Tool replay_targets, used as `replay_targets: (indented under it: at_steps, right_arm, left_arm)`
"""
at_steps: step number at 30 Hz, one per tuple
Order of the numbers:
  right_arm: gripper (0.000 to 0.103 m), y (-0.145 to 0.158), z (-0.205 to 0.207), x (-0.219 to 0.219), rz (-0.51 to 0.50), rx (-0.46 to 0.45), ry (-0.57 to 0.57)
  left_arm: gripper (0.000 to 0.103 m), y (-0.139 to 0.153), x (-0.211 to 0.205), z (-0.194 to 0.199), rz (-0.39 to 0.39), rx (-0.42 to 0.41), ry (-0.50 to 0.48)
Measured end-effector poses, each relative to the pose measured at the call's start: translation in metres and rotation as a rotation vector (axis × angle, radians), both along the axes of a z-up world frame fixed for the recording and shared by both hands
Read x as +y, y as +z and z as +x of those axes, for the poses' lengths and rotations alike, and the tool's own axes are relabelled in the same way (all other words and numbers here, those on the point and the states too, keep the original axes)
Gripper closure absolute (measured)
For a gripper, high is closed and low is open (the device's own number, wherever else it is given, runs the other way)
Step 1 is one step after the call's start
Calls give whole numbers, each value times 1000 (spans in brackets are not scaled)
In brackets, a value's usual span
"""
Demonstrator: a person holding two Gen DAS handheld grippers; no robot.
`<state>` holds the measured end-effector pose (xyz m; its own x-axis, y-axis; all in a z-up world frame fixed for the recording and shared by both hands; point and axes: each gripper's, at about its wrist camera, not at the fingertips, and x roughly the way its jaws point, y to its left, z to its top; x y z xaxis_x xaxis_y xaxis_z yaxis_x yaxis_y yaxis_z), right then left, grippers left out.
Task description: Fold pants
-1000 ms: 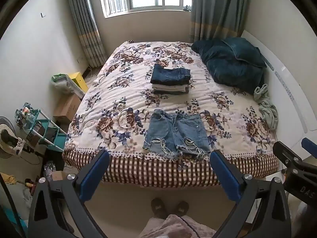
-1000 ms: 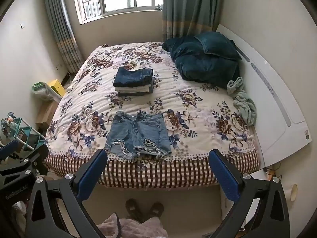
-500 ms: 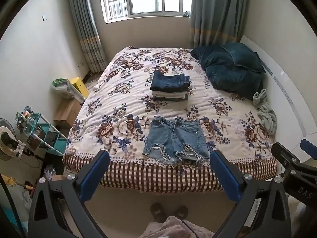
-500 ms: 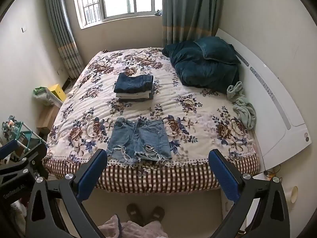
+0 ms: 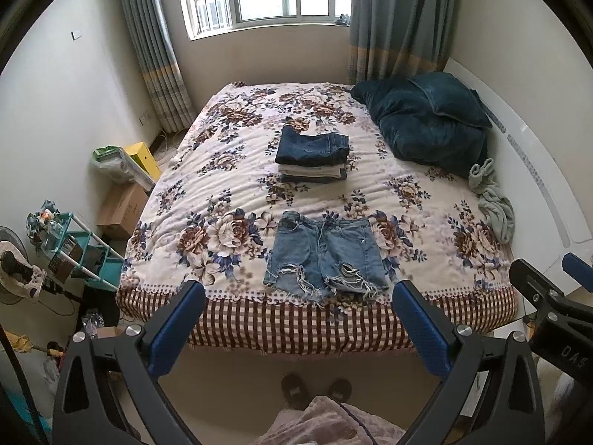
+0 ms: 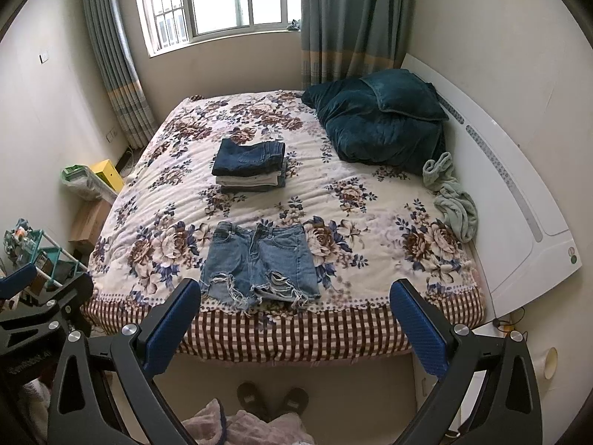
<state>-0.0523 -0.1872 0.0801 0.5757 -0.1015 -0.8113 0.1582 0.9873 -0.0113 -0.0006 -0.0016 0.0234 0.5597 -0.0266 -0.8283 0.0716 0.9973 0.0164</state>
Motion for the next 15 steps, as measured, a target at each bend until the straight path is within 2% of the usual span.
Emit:
replay_targets:
  at_steps: [15]
  right_arm:
    - [0,6,-9,-6,7,1,6]
  left_arm:
    - [0,4,-1,4,1,4,0]
